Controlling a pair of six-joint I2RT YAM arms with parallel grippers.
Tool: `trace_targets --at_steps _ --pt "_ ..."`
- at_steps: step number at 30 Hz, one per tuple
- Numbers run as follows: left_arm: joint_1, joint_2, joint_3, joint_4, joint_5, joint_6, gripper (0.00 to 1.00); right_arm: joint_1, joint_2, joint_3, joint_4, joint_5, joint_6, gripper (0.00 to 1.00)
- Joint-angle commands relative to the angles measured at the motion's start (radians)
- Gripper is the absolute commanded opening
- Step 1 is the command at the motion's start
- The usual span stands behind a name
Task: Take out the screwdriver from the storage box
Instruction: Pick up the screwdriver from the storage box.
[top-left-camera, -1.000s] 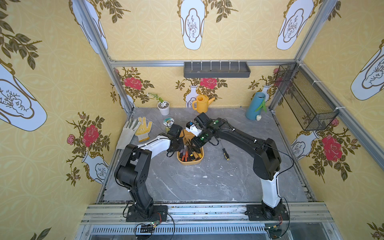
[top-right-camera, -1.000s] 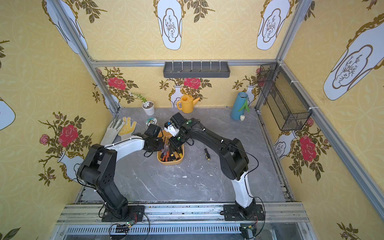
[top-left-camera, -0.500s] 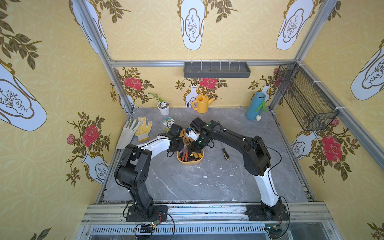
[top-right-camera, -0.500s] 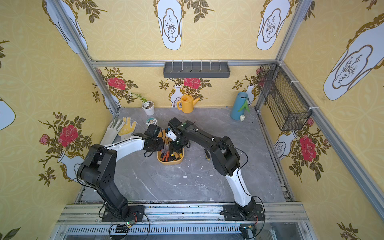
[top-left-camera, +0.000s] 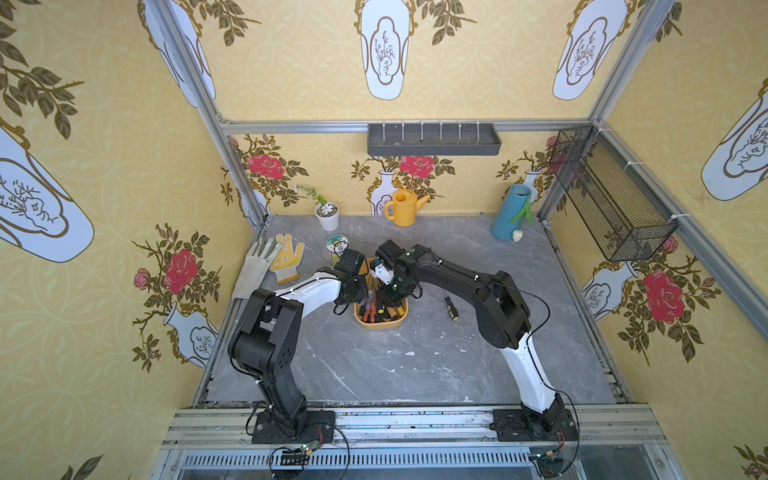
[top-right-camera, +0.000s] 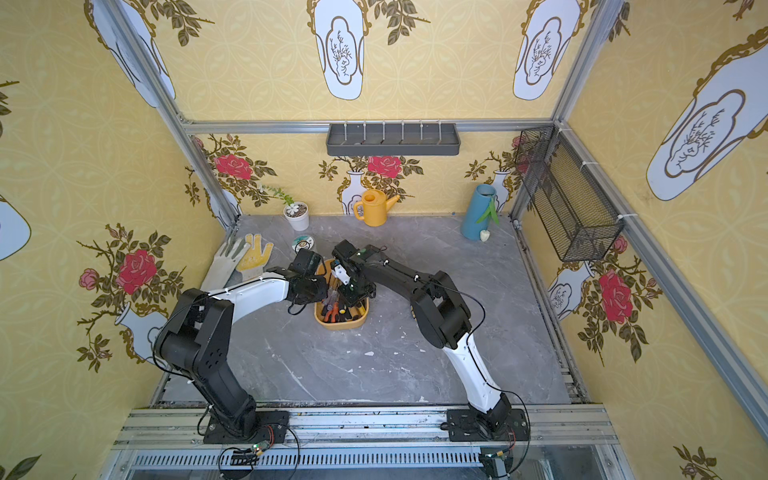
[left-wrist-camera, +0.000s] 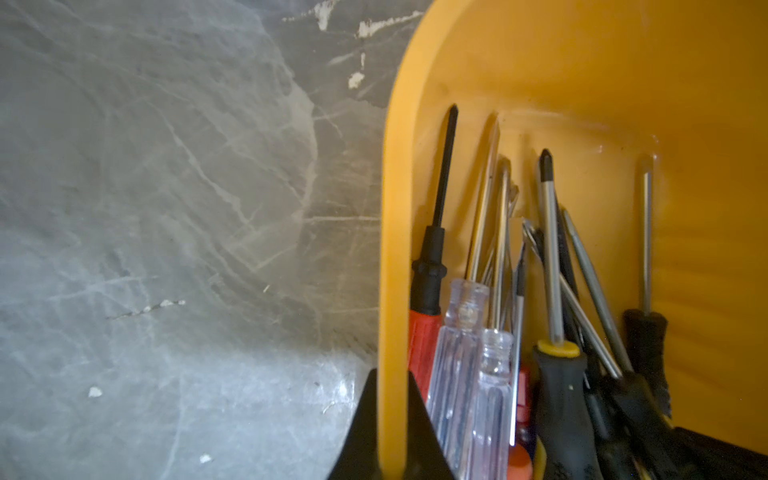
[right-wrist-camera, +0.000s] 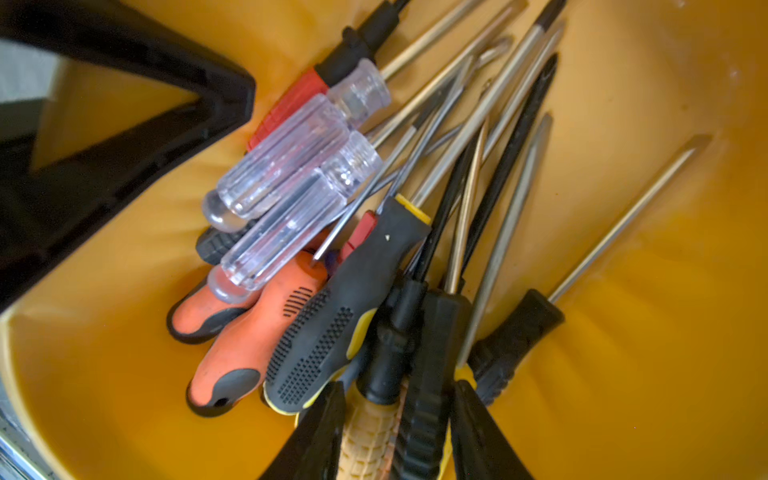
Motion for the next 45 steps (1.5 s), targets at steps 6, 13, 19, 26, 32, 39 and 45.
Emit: trace_targets --at_steps 6,13,19,26,32,39,45 --pt "-0.003 0.012 -0.015 -0.052 0.027 -0.006 0.00 0.003 0.039 0.025 -0.050 0.031 0.056 0.37" --pt "-0.003 0.015 -0.015 -0.053 0.025 -0.009 0.00 0.002 0.032 0.013 -0.036 0.033 0.085 0.24" --pt "-0.004 0.017 -0.013 -0.054 0.022 -0.010 0.00 -0.004 0.003 -0.005 -0.005 0.032 0.104 0.15" --pt "-0.003 0.025 -0.009 -0.054 0.025 -0.012 0.00 -0.009 0.005 -0.009 0.009 0.018 0.108 0.40" --pt "-0.004 0.022 -0.009 -0.055 0.025 -0.015 0.00 -0.005 0.049 0.006 -0.020 0.028 0.127 0.46" --pt "-0.003 0.023 -0.007 -0.055 0.024 -0.015 0.00 -0.005 0.047 -0.009 -0.026 0.053 0.158 0.29" --pt "-0.003 0.027 -0.004 -0.055 0.025 -0.013 0.00 -0.005 0.007 -0.046 0.013 0.048 0.182 0.19"
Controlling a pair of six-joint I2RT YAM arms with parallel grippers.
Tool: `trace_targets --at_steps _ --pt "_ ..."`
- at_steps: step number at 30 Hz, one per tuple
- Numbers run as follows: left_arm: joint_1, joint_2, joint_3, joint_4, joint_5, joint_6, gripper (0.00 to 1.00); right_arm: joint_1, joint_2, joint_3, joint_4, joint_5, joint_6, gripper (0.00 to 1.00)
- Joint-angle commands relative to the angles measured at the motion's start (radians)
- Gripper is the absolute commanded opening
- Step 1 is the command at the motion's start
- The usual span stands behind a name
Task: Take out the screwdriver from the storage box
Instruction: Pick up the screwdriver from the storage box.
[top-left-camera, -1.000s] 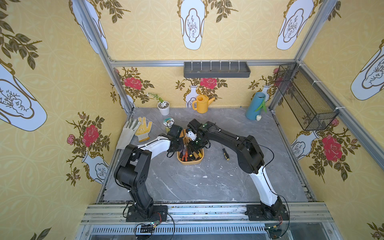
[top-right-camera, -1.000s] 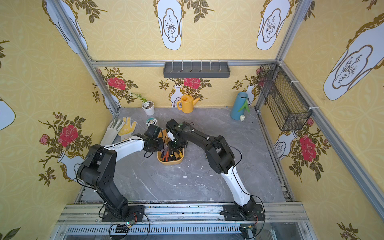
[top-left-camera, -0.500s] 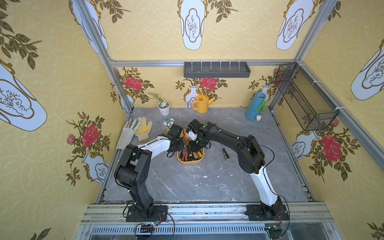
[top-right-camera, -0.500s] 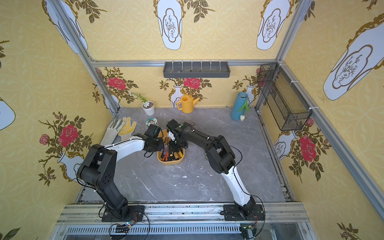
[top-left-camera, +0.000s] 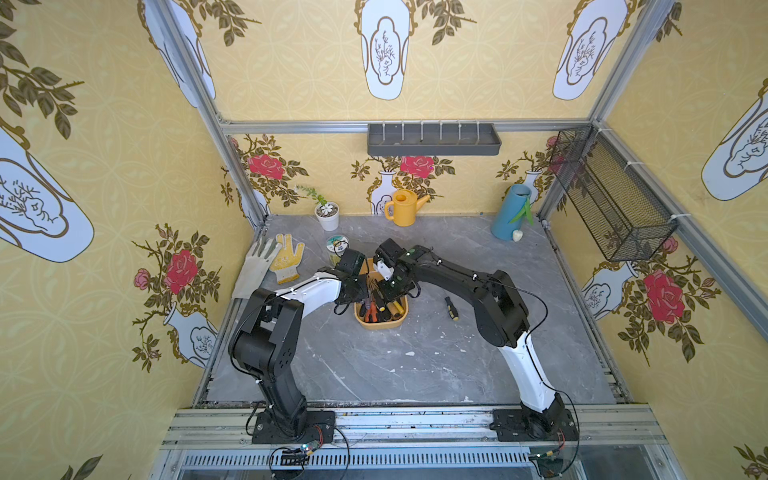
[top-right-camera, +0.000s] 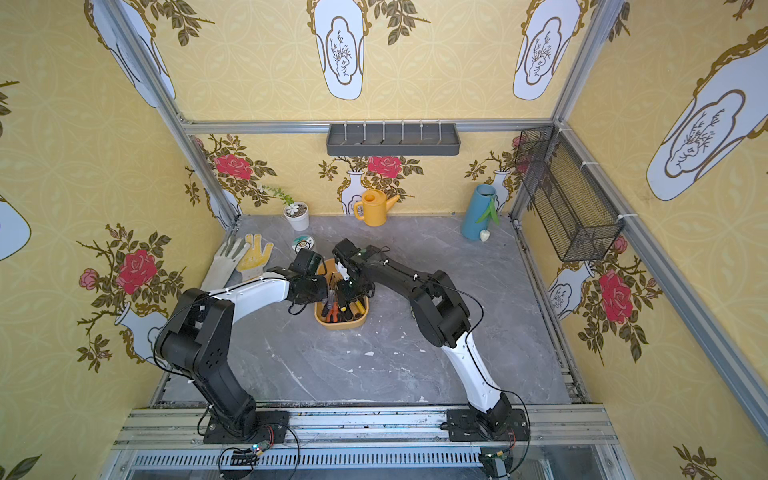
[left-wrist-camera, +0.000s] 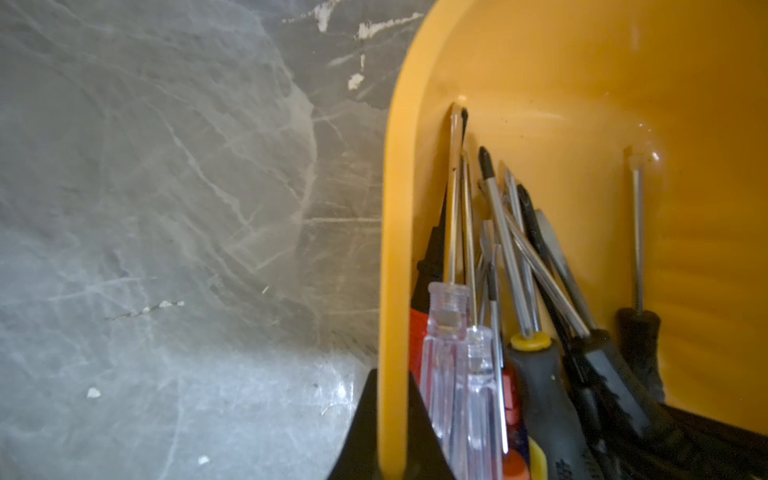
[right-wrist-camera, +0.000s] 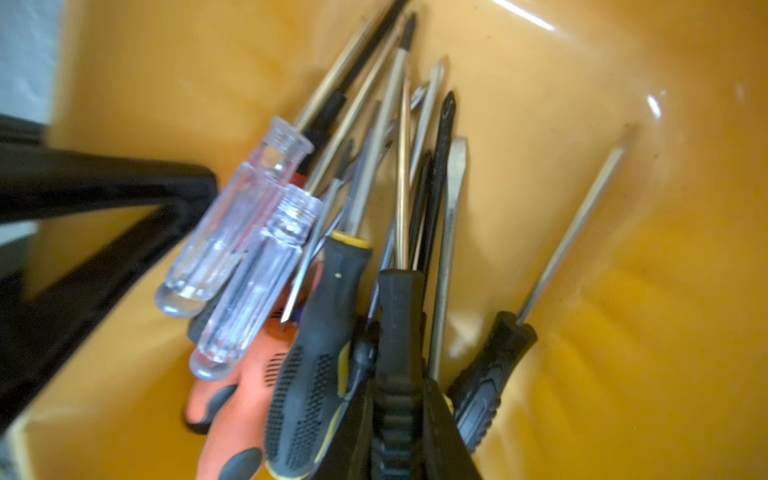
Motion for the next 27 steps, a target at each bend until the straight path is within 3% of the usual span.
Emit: trace_targets --at_steps 1,17,27 --pt "-0.002 0.022 -0.007 -0.056 0.029 -0.003 0.00 0.002 -0.015 -0.030 -0.067 0.037 0.025 0.18" --pt "-0.001 0.036 0.007 -0.059 0.021 -0.008 0.00 -0.016 -0.156 -0.075 0.008 0.046 0.057 0.00" --pt "-0.002 0.048 0.015 -0.057 0.022 -0.010 0.00 -0.041 -0.361 -0.216 0.081 0.115 0.066 0.00"
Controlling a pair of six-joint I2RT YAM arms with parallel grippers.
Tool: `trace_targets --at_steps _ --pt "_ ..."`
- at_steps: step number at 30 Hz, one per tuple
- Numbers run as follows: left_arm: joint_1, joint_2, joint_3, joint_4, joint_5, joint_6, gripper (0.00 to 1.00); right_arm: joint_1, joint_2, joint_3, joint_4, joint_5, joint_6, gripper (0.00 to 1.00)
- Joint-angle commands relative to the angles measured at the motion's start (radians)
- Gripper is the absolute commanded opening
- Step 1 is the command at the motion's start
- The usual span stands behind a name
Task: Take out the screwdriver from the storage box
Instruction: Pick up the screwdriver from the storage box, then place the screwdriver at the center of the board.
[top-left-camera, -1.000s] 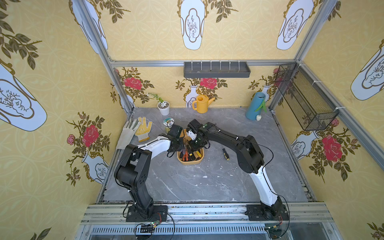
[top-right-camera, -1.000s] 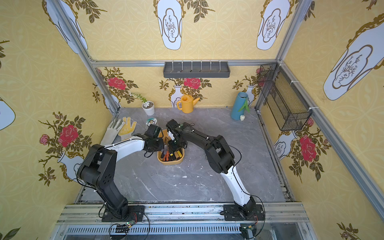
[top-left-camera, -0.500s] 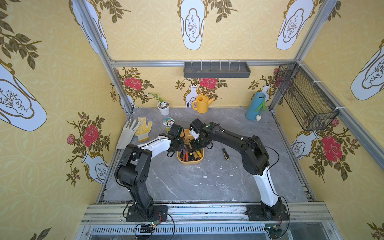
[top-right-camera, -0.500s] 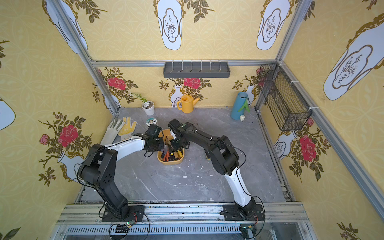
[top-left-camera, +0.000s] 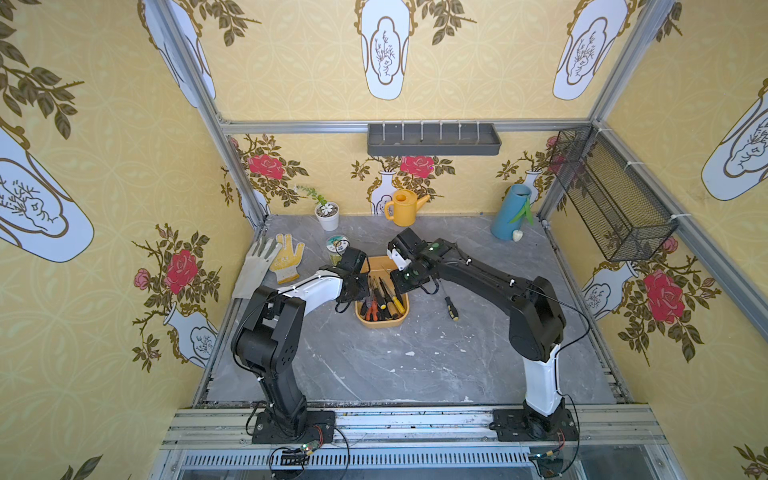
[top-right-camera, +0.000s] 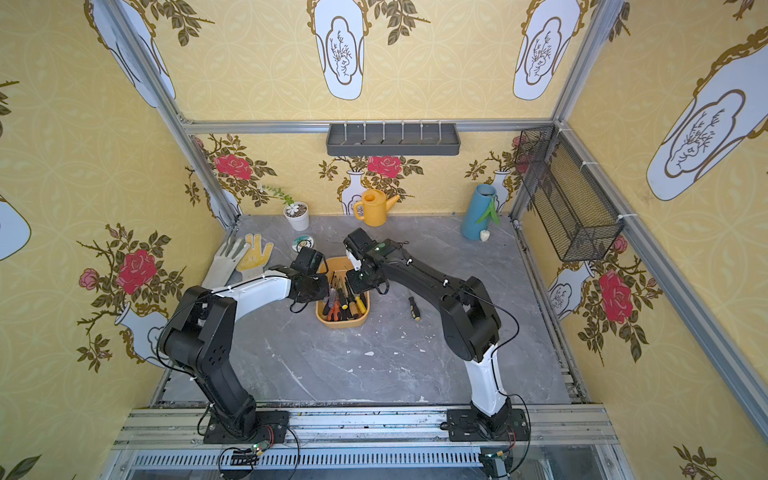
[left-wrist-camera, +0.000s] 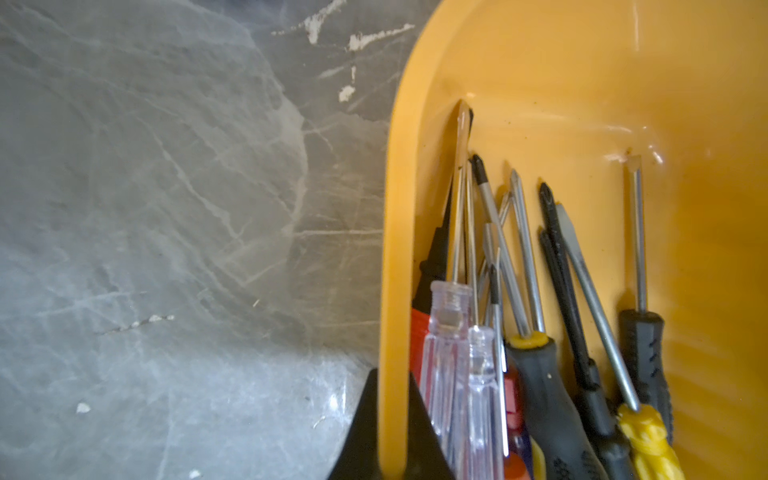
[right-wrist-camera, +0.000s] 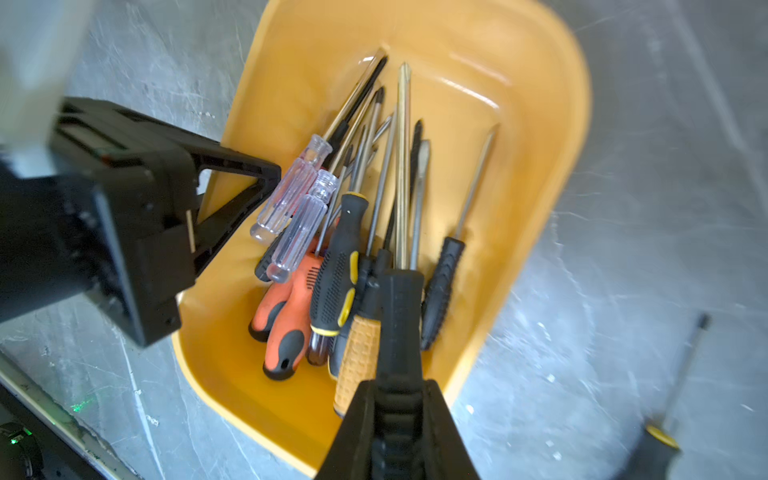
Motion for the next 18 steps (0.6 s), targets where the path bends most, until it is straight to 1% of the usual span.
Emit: trace_targets --at_steps 1,5,10,14,18 --pt "-0.001 0.024 -0.011 -0.053 0.021 -0.011 0.00 -0.014 -0.088 -0.054 0.060 0.059 0.012 0.00" --pt "-0.001 0.024 -0.019 -0.046 0.023 -0.014 0.00 -0.066 -0.214 -0.163 0.080 0.123 0.024 0.00" --pt "-0.001 0.025 -0.030 -0.038 0.024 -0.016 0.00 -0.192 -0.324 -0.322 0.082 0.150 0.022 0.00" --pt "0.000 0.027 -0.031 -0.037 0.026 -0.018 0.00 -0.263 -0.365 -0.434 0.067 0.196 0.012 0.00" --pt "0.001 0.027 -0.031 -0.036 0.024 -0.020 0.00 -0.317 -0.375 -0.521 0.089 0.188 0.001 0.00"
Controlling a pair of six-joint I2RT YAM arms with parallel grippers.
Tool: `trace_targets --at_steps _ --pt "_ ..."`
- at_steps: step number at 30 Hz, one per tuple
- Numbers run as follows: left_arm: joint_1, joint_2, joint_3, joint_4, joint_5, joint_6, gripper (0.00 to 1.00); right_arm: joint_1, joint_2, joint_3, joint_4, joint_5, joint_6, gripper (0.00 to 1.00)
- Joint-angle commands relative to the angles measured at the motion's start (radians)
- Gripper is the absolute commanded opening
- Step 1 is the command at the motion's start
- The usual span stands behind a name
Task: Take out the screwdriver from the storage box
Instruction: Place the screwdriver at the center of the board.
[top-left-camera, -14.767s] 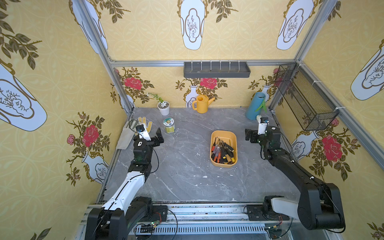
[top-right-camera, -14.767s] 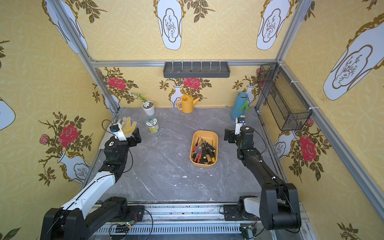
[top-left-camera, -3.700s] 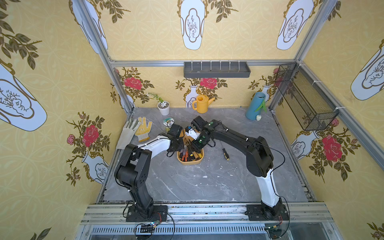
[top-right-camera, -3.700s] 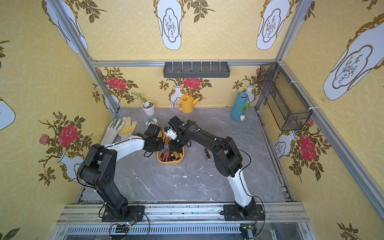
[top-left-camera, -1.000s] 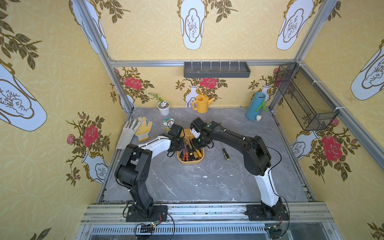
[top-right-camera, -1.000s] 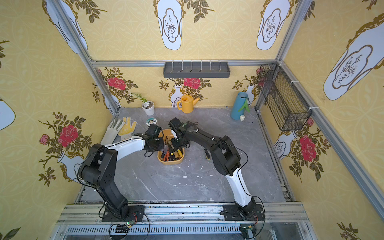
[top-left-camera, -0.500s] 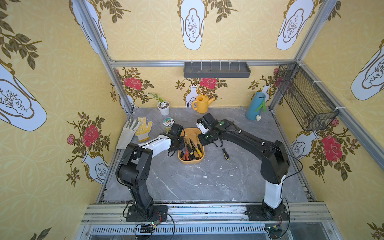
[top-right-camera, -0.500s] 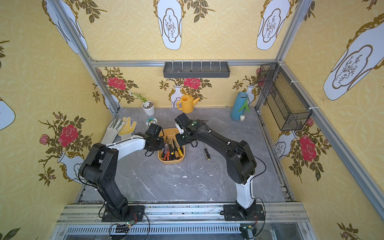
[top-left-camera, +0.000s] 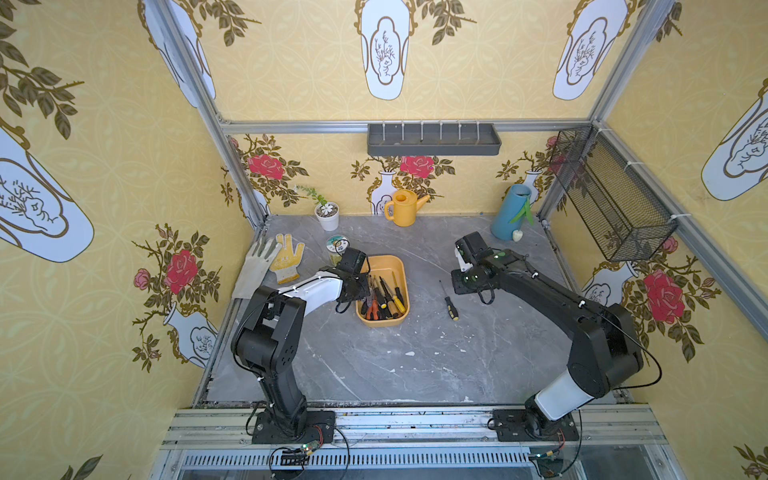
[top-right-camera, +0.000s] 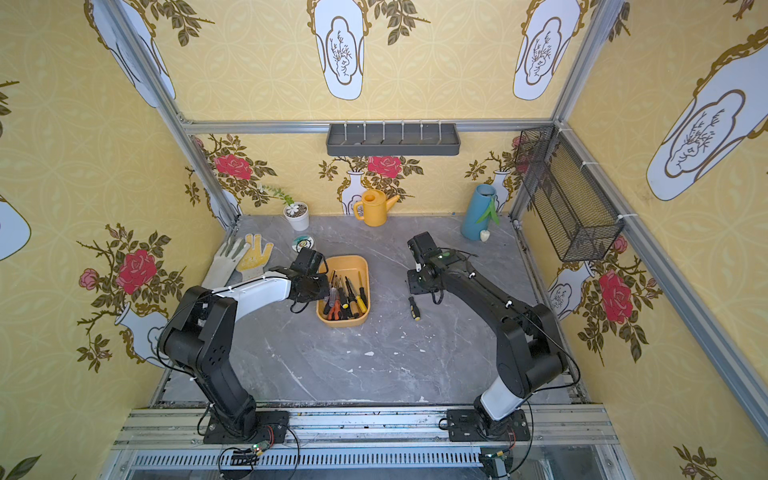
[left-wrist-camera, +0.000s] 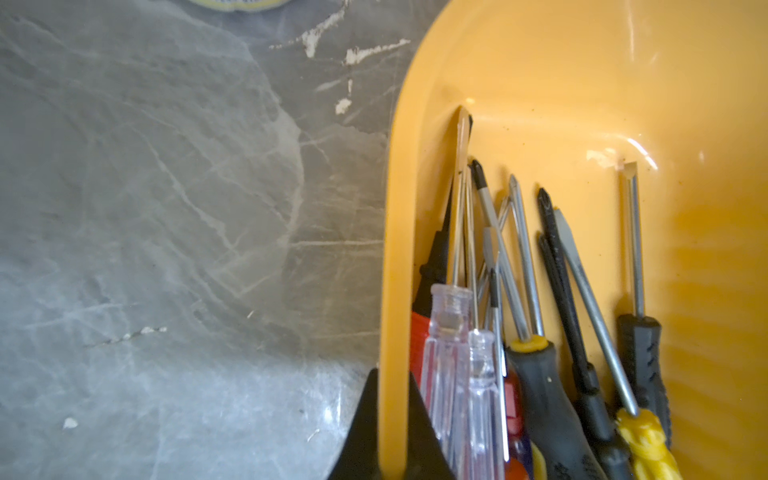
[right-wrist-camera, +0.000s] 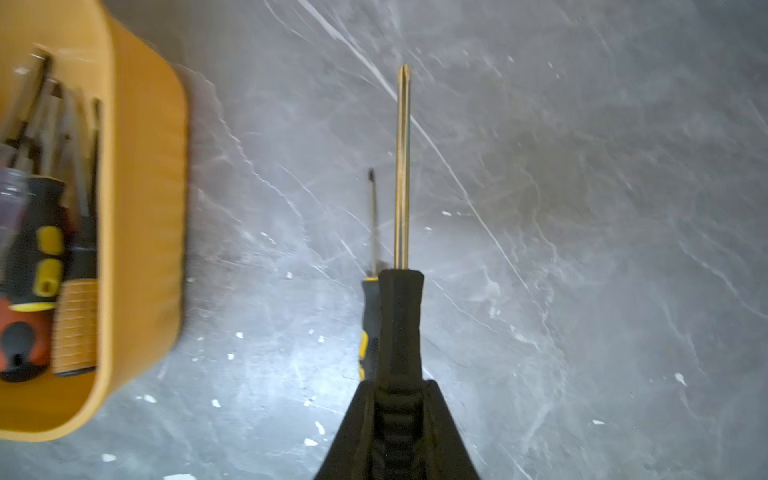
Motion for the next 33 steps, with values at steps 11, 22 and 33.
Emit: trace_targets --at_steps 11,22,33 --pt "0.000 0.030 -0.019 -0.079 0.025 -0.017 0.00 -0.057 0.128 -0.105 0.145 -0.064 -0.011 0.00" --pt "0.000 0.035 -0.019 -0.080 0.026 -0.022 0.00 -0.056 0.243 -0.094 0.123 -0.077 -0.012 0.00" --pt "0.000 0.035 -0.017 -0.081 0.028 -0.020 0.00 -0.056 0.275 -0.086 0.070 -0.052 0.018 0.47"
